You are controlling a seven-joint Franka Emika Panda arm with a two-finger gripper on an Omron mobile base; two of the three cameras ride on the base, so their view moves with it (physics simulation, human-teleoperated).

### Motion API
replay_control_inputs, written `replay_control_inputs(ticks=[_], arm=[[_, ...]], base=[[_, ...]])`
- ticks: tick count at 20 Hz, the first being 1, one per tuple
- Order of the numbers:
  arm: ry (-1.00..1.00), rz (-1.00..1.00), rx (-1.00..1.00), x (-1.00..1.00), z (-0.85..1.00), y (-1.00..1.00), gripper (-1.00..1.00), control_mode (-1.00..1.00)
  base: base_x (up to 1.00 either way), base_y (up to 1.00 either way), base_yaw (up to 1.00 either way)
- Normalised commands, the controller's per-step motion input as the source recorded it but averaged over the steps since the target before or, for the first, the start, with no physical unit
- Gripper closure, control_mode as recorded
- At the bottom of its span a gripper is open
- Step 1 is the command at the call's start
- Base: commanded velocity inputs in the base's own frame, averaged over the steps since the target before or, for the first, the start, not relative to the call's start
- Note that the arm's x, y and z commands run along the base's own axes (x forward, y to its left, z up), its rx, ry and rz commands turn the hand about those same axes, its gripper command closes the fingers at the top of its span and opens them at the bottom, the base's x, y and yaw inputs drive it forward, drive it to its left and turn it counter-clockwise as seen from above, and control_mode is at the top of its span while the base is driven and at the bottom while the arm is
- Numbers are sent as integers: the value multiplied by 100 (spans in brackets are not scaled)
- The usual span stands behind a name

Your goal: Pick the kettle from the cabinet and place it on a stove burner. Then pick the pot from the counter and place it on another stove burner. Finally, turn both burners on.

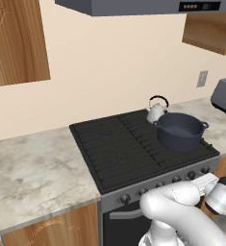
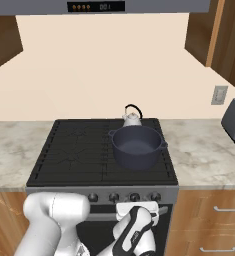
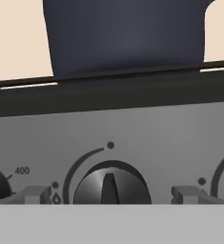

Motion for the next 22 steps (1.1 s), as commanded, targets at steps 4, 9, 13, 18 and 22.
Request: replay_control_inputs(ticks=[4, 9, 13, 18, 22], arm=[[0, 0, 3, 5, -4, 0, -100, -100], [0, 0, 0, 15, -2, 7, 100, -100], [-1, 0, 0, 12, 0, 9, 100, -100], [0, 0, -3, 1, -1, 1, 100, -100], [0, 0, -1, 0, 0, 0, 100, -100]], base=[[0, 0, 0], [0, 0, 0], [0, 0, 0], [0, 0, 0], [0, 0, 0]])
